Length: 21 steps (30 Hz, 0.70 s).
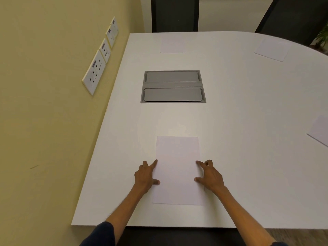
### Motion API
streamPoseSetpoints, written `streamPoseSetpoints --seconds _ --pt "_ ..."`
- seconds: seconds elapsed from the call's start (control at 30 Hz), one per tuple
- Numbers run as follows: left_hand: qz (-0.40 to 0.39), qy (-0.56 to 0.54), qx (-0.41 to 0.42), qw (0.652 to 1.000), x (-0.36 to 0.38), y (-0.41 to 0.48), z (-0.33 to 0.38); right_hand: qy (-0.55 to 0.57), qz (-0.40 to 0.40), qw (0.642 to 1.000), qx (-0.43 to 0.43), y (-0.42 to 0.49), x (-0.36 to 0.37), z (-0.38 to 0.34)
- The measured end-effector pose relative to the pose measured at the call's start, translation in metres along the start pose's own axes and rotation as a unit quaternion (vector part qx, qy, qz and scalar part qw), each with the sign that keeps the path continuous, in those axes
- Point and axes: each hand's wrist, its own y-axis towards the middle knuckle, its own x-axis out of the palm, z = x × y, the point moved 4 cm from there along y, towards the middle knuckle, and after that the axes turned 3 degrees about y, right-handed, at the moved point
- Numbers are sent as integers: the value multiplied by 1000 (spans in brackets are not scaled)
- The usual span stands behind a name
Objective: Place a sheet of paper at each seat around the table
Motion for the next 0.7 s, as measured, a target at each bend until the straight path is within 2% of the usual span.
streamPoseSetpoints --seconds 0.47,0.63,0.7 --pt "3 -26 7 1000 2 -6 -6 14 -5 1000 0 -1 1 0" --pt "-3 -72 5 997 -2 -6 -13 70 5 997 -7 -5 -9 1" --pt "23 -85 -1 996 -7 -9 -16 100 23 995 -5 -9 -18 3"
